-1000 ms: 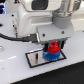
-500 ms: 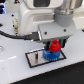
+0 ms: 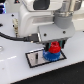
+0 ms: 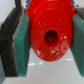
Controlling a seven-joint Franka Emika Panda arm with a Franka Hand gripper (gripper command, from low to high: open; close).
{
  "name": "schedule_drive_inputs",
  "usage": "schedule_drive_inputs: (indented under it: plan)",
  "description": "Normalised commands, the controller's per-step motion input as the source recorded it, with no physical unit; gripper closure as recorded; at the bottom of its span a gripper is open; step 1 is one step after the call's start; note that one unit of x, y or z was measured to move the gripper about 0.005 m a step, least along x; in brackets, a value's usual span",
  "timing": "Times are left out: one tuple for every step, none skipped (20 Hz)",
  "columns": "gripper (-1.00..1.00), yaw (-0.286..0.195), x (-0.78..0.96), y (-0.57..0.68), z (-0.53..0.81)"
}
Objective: Insert the blue gear onto the right peg, followed by the red gear
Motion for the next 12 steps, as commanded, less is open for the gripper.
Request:
schedule_drive_inputs:
  plan:
    - [1.00,0.000,0.01,0.00,0.29]
    - [1.00,0.000,-0.02,0.03,0.16]
    - [1.00,0.000,-0.01,0.00,0.29]
    - [1.00,0.000,0.00,0.00,0.00]
    - [1.00,0.000,0.00,0.00,-0.03]
    - [1.00,0.000,0.00,0.00,0.29]
    - [1.00,0.000,-0.01,0.00,0.12]
    - [1.00,0.000,-0.03,0.00,0.20]
    - [1.00,0.000,-0.01,0.00,0.21]
    - [1.00,0.000,0.00,0.00,0.19]
    - [1.00,0.000,0.00,0.00,0.11]
    - [1.00,0.000,0.08,-0.05,0.11]
